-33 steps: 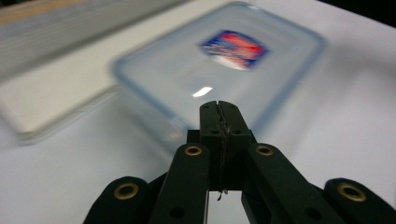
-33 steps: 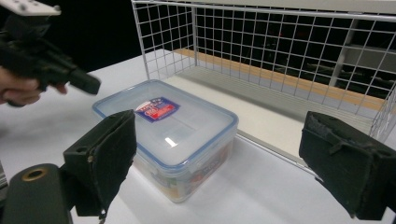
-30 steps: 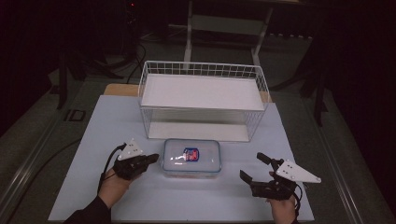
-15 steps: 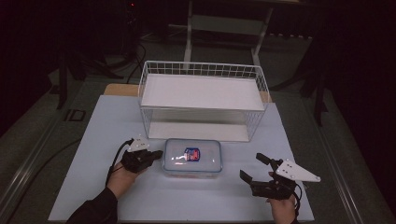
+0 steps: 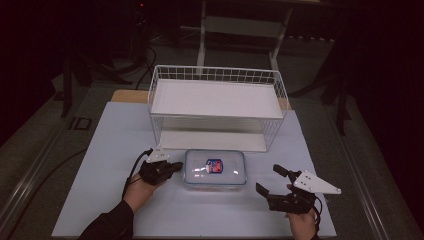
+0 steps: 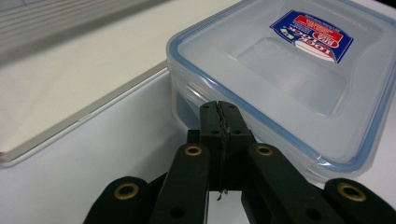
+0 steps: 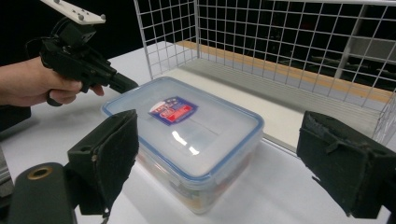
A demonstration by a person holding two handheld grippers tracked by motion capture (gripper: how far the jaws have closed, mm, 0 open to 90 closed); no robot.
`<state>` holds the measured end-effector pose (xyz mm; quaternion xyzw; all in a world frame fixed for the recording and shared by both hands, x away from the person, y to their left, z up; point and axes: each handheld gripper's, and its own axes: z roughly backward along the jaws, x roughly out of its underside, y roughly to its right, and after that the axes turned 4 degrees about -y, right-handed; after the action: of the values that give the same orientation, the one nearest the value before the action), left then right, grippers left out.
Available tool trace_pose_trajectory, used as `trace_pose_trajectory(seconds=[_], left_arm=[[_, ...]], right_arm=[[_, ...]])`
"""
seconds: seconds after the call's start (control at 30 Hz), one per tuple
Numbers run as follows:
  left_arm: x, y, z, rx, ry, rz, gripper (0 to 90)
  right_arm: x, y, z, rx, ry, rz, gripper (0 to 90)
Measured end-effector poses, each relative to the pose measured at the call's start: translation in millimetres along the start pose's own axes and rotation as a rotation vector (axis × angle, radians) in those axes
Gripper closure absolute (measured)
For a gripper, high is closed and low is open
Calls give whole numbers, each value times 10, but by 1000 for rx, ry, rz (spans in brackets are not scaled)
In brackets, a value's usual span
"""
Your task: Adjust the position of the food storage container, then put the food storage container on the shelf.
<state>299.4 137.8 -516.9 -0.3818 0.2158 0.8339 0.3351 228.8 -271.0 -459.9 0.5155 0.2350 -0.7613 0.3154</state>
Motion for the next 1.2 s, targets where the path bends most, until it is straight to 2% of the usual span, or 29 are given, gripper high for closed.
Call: trace_pose_trajectory(seconds=[0.43, 0.5, 0.53, 0.57, 0.6, 0.73, 0.8, 0.9, 0.93, 0.97, 1.07, 1.13, 1.2], left_arm=[[-95, 99, -113, 32, -10, -26, 896], [-108, 101, -108, 35, -2, -14, 894], [-116, 102, -93, 34, 3, -10, 862], [-125, 103, -71, 35, 8, -7, 768], [-137, 103, -43, 36, 13, -2, 768], [-185, 83, 78, 77, 52, 61, 429], [-192, 82, 121, 105, 69, 78, 221], [-236, 94, 138, 130, 64, 120, 38], [-252, 92, 137, 141, 62, 123, 0], [-276, 91, 129, 153, 57, 131, 0], [-328, 98, 122, 156, 70, 132, 0], [-379, 97, 115, 165, 70, 137, 0], [-421, 82, 101, 179, 64, 158, 0]], right_arm=[[0, -4, 8, 1, 3, 8, 125], [1, -9, 4, 2, 1, 8, 126], [3, -9, 1, 2, -1, 8, 126], [4, -10, -1, 5, -1, 12, 125], [4, -10, -1, 5, -1, 12, 125], [5, -21, 3, 15, 6, 22, 126], [6, -22, 1, 24, 5, 30, 125], [2, -7, -10, 15, 8, 29, 108], [1, -1, -21, 21, 8, 30, 107], [1, -3, -23, 36, 15, 30, 106], [-19, -9, -12, 60, 34, 30, 104], [-62, -27, 16, 85, 64, 45, 104], [-88, -45, 25, 99, 70, 60, 104]])
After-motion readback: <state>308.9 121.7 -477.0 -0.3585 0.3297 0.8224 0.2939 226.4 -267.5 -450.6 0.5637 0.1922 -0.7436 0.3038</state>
